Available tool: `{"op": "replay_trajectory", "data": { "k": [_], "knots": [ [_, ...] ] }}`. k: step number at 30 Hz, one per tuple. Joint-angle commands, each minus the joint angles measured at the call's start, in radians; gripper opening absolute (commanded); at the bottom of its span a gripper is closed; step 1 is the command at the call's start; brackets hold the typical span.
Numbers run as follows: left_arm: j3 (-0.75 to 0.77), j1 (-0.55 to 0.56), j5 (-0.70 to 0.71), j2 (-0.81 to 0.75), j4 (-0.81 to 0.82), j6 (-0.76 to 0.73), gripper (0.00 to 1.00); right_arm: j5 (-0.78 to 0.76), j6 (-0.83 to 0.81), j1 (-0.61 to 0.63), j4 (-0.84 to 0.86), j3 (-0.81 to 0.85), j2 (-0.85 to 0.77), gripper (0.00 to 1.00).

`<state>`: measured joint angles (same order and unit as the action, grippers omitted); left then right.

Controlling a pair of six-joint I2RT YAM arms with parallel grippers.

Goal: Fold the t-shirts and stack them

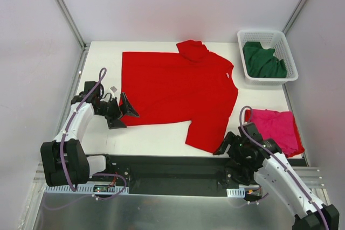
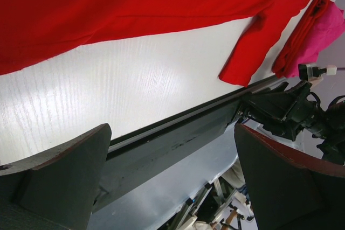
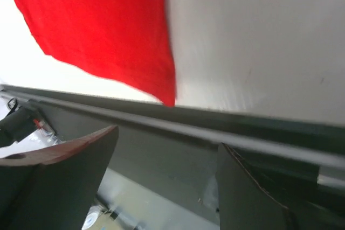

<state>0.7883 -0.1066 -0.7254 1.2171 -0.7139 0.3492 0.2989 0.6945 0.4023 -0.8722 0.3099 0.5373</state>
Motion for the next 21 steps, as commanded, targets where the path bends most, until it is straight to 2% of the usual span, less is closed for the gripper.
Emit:
{"op": "replay_trajectory", "data": {
  "k": [1,8,14,15,16,21],
  "knots": [
    [0.009,-0.005,-0.016,-0.005,0.002,-0.009,0.99,-0.044,-0.067,0.000,0.113,-0.002,0.038,0.76],
    [0.009,-0.007,-0.009,0.005,0.004,-0.012,0.99,-0.044,-0.072,-0.002,0.176,0.037,0.087,0.68],
    [0.019,-0.007,-0.005,0.013,0.005,-0.010,0.99,-0.018,-0.092,-0.002,0.236,0.052,0.199,0.58],
    [0.020,-0.007,-0.005,0.018,0.007,-0.010,0.99,-0.018,-0.095,-0.002,0.251,0.054,0.207,0.51],
    [0.022,-0.007,-0.006,0.018,0.007,-0.010,0.99,-0.018,-0.096,-0.002,0.257,0.055,0.220,0.50],
    [0.023,-0.007,-0.002,0.019,0.008,-0.009,0.99,-0.003,-0.110,-0.002,0.285,0.055,0.260,0.49]
  ]
}}
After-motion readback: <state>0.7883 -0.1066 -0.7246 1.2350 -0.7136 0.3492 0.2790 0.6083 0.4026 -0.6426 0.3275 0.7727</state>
